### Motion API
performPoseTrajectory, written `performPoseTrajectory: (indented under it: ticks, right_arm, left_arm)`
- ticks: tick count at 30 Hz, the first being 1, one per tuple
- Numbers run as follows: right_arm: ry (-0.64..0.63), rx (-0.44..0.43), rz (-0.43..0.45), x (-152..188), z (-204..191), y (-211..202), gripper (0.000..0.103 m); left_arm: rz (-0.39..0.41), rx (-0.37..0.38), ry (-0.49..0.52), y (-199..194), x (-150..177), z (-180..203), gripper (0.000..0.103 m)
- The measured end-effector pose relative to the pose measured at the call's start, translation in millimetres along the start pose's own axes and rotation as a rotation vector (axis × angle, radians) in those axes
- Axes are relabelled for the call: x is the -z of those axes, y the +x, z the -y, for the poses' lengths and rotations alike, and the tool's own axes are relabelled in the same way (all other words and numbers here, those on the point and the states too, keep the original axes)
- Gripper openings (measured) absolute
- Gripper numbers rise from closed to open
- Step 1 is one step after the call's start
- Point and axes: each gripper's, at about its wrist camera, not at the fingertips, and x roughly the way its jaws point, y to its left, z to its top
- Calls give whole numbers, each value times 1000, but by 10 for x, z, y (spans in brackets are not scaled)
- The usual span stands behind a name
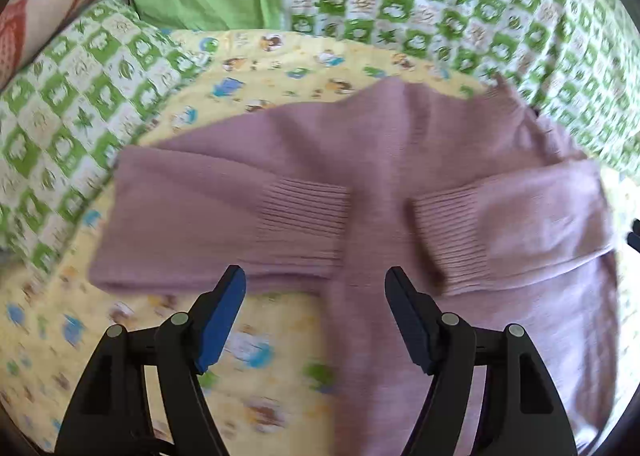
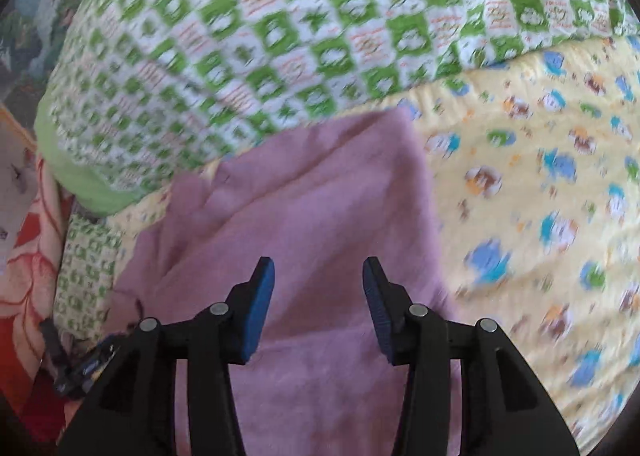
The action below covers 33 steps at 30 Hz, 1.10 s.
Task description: Fold small clothes
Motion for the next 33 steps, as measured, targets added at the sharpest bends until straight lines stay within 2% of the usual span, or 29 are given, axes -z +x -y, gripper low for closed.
performPoseTrajectory:
  ticks: [5,7,8,9,10,13,16,19,21,22,24,26,27,28,30,33]
  right_arm:
    - [28,-34,-89,443,-251,154,47]
    - [46,-39,-112,572,-252,182,47]
    - [50,-37,-121,616,-268,189,47]
    - [52,-31,-127,651,-278,186,47]
    - [55,-26,-130,674,-285,177,47]
    - [51,-24,-127,727,-293,153,47]
    - [48,-32,-117,747,-314,98,47]
    - [50,-46,-104,765,-299,27,47]
    - [49,-54,-95,763,-295,-3,47]
    - [51,-56,-91,758,-287,-16,47]
    - [63,-59,-81,733,-264,-38,47]
    - [83,-66,-62,693,-223,-72,47]
    - [92,-66,-50,669,-203,-90,47]
    - [98,-59,-37,642,-176,-110,47]
    - [109,-39,-18,598,-124,-140,47]
    - [142,-15,-4,535,47,-175,47]
  left_arm:
    - [-46,-110,151,260,-62,-89,73]
    - [-77,-126,197,386,-62,-93,67]
    - [-82,-119,207,415,-52,-92,60]
    - [-87,-109,211,440,-48,-100,35]
    - [-108,-86,207,474,-57,-124,14]
    - [-98,-54,187,450,-82,-151,6]
    - [-85,-12,131,317,-158,-202,5]
    - [3,106,86,-111,-350,-24,5]
    - [79,201,104,-444,-524,295,5]
    - [127,277,119,-657,-655,572,4]
    - [187,408,150,-931,-859,1059,4]
    - [219,517,185,-1093,-926,1594,5]
    - [222,553,199,-1123,-960,1829,8]
    - [204,580,226,-1085,-968,2144,16]
    - [163,584,264,-946,-951,2454,25]
    - [85,555,300,-658,-789,2601,26]
